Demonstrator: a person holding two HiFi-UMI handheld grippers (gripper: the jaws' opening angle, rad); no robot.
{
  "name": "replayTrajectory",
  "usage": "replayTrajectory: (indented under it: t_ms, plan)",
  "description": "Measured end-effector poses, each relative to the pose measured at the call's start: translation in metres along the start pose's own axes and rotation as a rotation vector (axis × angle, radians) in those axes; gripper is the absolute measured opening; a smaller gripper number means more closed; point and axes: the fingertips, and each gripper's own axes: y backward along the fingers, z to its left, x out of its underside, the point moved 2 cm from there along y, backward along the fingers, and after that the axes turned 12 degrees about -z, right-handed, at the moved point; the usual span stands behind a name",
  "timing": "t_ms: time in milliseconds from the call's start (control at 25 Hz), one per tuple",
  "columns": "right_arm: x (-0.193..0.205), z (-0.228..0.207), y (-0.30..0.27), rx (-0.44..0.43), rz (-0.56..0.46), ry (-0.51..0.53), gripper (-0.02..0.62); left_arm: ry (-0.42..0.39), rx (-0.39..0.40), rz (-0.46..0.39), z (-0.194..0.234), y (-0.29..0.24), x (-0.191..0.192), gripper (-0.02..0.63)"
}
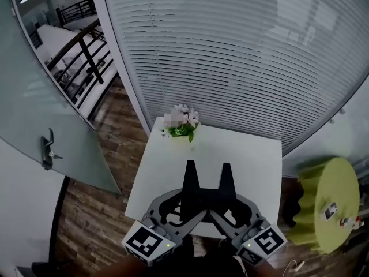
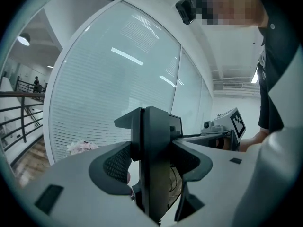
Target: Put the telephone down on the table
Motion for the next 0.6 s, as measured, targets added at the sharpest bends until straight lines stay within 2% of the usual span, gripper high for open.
replayTrajectory:
  t_ms: [120, 320, 600]
  plan:
    - [0.005, -0.007, -0.003, 0.066, -0.028, -0.041, 0.238, 0.044, 0.065, 0.043, 0.007, -0.010, 0.015, 0.273]
    - [0.039, -0.033, 0.011, 0.175, 0.064, -0.071, 0.238, 0.088, 0.135, 0.133, 0.012, -0.027, 0.047, 0.273]
    - [0.085, -0.084, 0.027, 0.231, 0.136, -0.165, 0.238, 0.166, 0.142, 0.226, 0.016, -0.062, 0.107, 0.273]
